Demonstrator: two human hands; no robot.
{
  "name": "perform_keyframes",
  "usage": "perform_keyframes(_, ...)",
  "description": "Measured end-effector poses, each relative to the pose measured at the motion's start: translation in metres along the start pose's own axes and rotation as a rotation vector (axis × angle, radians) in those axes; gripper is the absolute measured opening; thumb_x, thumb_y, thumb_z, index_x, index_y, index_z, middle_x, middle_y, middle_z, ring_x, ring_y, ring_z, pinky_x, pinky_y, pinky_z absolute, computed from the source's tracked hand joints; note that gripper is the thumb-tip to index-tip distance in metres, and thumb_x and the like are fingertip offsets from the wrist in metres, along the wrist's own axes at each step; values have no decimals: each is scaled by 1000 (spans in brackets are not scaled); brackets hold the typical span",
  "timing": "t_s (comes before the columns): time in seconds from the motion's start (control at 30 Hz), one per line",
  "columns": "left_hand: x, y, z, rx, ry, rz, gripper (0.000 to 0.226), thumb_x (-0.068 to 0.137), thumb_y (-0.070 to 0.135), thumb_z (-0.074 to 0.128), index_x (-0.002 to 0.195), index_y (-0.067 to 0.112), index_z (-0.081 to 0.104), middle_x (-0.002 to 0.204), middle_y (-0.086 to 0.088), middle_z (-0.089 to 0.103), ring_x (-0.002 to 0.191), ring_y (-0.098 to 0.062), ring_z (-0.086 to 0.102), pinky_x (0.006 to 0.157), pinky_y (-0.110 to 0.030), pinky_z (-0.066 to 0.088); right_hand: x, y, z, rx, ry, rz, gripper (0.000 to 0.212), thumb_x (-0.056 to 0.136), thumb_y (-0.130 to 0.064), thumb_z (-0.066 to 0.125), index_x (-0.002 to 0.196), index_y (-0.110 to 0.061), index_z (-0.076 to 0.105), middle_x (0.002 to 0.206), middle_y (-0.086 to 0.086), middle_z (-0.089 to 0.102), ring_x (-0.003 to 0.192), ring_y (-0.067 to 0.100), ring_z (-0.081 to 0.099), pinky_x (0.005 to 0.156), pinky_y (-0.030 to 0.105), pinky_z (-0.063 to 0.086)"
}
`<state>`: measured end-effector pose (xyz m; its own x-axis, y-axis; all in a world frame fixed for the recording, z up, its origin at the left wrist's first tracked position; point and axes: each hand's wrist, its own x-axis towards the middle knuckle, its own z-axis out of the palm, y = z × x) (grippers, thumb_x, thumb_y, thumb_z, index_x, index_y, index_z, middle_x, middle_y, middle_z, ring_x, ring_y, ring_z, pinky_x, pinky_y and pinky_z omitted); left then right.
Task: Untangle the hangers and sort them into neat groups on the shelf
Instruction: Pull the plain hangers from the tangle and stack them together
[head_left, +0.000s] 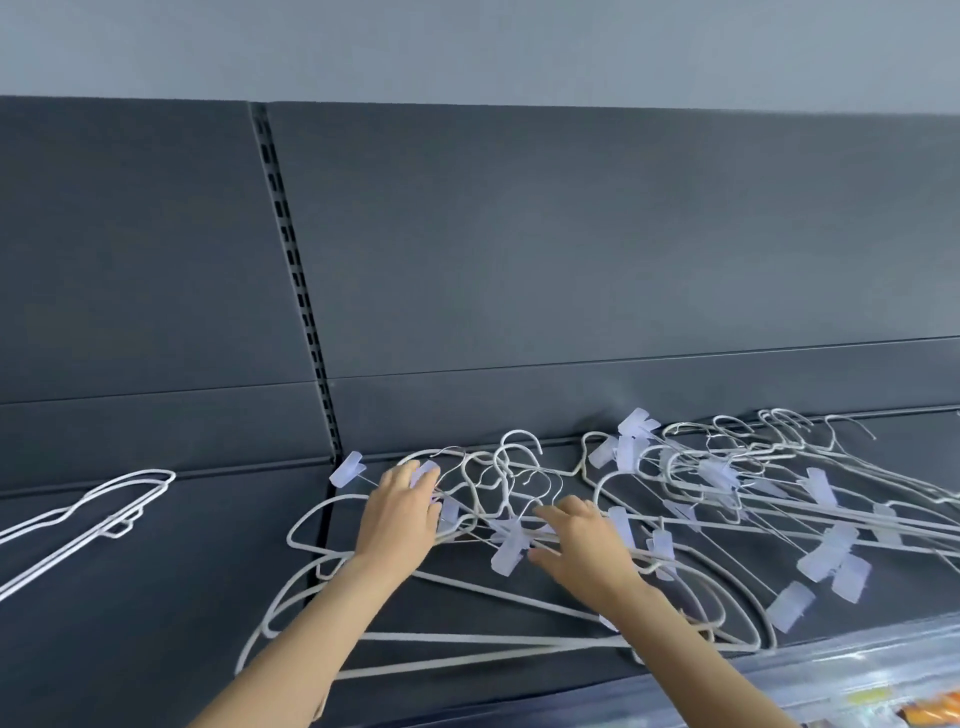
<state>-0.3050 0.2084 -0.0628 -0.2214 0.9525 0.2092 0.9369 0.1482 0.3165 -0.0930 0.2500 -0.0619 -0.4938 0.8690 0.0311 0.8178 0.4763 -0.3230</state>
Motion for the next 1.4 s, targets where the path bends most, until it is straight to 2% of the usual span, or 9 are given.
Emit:
perform_keyframes(0.17, 15, -8, 2, -184, -133, -140, 43, 92, 7, 42, 133, 21, 42, 122, -7, 49, 110, -23, 48, 86, -36, 47, 6, -12, 17, -77, 37, -172, 47, 79, -35, 59, 126, -33, 51, 119, 0, 51, 111, 24, 48, 89, 33, 35)
perform_keyframes(0.4, 19, -1, -20, -358, 170, -37, 32, 93, 9, 46, 121, 18, 58, 100, -2, 58, 90, -18, 54, 76, -29, 44, 13, -2, -2, 224, 151, -196, 31, 91, -29, 51, 122, -25, 56, 113, -5, 55, 99, 18, 56, 88, 33, 44)
perform_keyframes(0.53, 17, 8, -21, -404, 199, -90, 31, 92, 9, 48, 121, 16, 57, 93, 1, 54, 77, -15, 50, 69, -23, 36, 19, 5, -8, 363, 94, -140, 31, 89, -24, 56, 119, -25, 58, 98, -16, 51, 80, -2, 54, 76, 19, 42)
perform_keyframes(0.7, 5, 0, -6, -262, -11, -248, 34, 91, 11, 45, 124, 15, 48, 95, -9, 60, 78, -23, 50, 63, -32, 39, 16, 25, -5, 357, -32, -120, 44, 80, -7, 57, 122, -22, 57, 116, -3, 58, 105, 11, 56, 87, 17, 41)
perform_keyframes(0.9, -21, 1, -2, -199, 5, -298, 23, 85, 27, 56, 97, 12, 43, 92, -2, 56, 81, -23, 54, 61, -32, 39, 6, 49, -9, 57, -26, 11, 27, 87, -30, 54, 107, -15, 64, 108, 4, 59, 106, 22, 53, 88, 31, 43)
perform_keyframes(1.1, -30, -1, -3, -221, -54, -308, 47, 79, 33, 66, 113, 17, 37, 108, 0, 54, 92, -24, 56, 69, -35, 44, 9, 40, -5, -115, -31, 11, 22, 89, -20, 46, 102, -15, 62, 106, 4, 58, 108, 25, 50, 87, 32, 36)
perform_keyframes(1.2, -29, -4, -5, -295, -75, -318, 63, 79, 28, 68, 131, 16, 35, 117, 0, 51, 106, -23, 54, 77, -30, 43, 9, 38, -5, 63, 10, 35, 15, 87, -13, 49, 92, -8, 63, 90, 4, 54, 94, 26, 53, 71, 29, 33)
perform_keyframes(1.3, -29, -6, -10, -388, 10, -281, 27, 79, 17, 64, 104, 18, 52, 97, -1, 59, 86, -21, 55, 71, -31, 45, 9, 34, -15, 297, 90, 107, 11, 83, -9, 56, 80, -5, 65, 80, 7, 59, 76, 23, 54, 64, 31, 38)
perform_keyframes(1.4, -28, -4, -18, -504, 75, -214, 20, 83, 11, 59, 95, 25, 51, 89, 5, 60, 80, -14, 56, 66, -24, 41, 10, 27, -31, 433, 147, 124, 11, 84, -11, 58, 73, -11, 62, 67, 2, 62, 62, 18, 53, 60, 29, 42)
